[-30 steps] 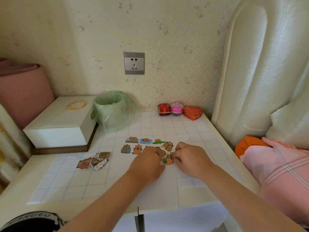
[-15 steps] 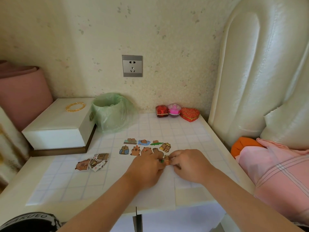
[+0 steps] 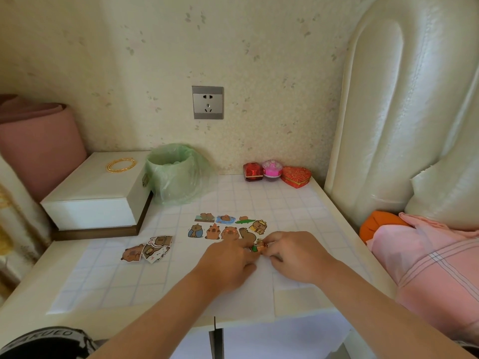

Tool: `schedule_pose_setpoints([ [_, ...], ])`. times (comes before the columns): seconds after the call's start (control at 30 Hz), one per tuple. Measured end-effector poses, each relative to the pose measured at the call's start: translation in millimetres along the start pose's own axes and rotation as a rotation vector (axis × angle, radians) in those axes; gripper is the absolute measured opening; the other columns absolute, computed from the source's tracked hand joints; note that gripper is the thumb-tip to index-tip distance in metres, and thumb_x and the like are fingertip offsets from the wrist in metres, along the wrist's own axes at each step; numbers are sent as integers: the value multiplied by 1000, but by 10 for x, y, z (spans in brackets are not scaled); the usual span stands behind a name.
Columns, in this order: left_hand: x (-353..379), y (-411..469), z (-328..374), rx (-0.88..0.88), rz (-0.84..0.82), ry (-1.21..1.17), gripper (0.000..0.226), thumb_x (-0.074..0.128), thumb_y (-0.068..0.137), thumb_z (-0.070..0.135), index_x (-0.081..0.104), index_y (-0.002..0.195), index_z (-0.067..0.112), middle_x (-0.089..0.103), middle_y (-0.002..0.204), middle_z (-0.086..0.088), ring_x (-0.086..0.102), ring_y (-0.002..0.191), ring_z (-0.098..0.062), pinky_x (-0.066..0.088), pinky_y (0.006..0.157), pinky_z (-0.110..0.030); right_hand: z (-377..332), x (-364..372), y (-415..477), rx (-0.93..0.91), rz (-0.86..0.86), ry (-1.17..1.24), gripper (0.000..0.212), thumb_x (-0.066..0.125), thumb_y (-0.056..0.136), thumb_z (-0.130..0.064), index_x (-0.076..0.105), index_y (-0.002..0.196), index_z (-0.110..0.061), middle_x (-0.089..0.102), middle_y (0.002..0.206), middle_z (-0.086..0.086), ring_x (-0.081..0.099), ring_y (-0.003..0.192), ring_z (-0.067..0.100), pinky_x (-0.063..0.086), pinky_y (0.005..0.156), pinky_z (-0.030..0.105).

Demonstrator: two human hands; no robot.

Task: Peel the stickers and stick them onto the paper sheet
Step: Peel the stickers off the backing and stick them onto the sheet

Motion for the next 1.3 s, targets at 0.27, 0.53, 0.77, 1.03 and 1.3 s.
schedule_pose_setpoints([
  [0.27,23,53,-106,-65,-63,-71,36,49,97,41,69,114,16,60,128,5,49,121,-17,51,88,-35,-30,-35,10,88,121,-85,35,37,84,-32,69,73,-23,67,85,-6,55,72,21,33,56,29],
  [0.53,-11,-118,-356,-204,-127,-49,105,17,65,80,18,156,27,18,162,10,8,152,-19,12,120,-45,-352,111,7,223,-237,208,77,28,102,-59,-4,160,-21,-9,167,-3,-8,154,14,5,124,43],
  [0.77,-2,-248,-561,-287,-236,-42,95,40,88,73,-4,158,27,-7,166,8,-6,152,-12,11,122,-39,-284,232,171,188,-330,94,78,18,101,-63,-16,157,-22,-27,163,-4,-26,149,11,-13,122,49],
  [1.03,176,-327,-627,-285,-156,-17,110,-2,68,88,-8,158,25,-13,165,7,-11,152,-12,0,121,-38,-363,286,344,259,-239,30,89,13,94,-71,-10,158,-15,-20,165,0,-21,151,15,-10,123,50],
  [1.3,231,-248,-691,-259,119,-160,105,-11,78,83,23,156,22,17,164,3,8,152,-16,3,123,-31,-421,309,586,208,-246,162,78,19,102,-60,-13,158,-16,-25,164,0,-26,149,11,-9,125,37],
])
Point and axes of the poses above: each hand's wrist, its own y-axis towards the middle knuckle, its own x-axis out of the palm, z = x × y, the point moved 3 cm from there along y, towards the middle knuckle
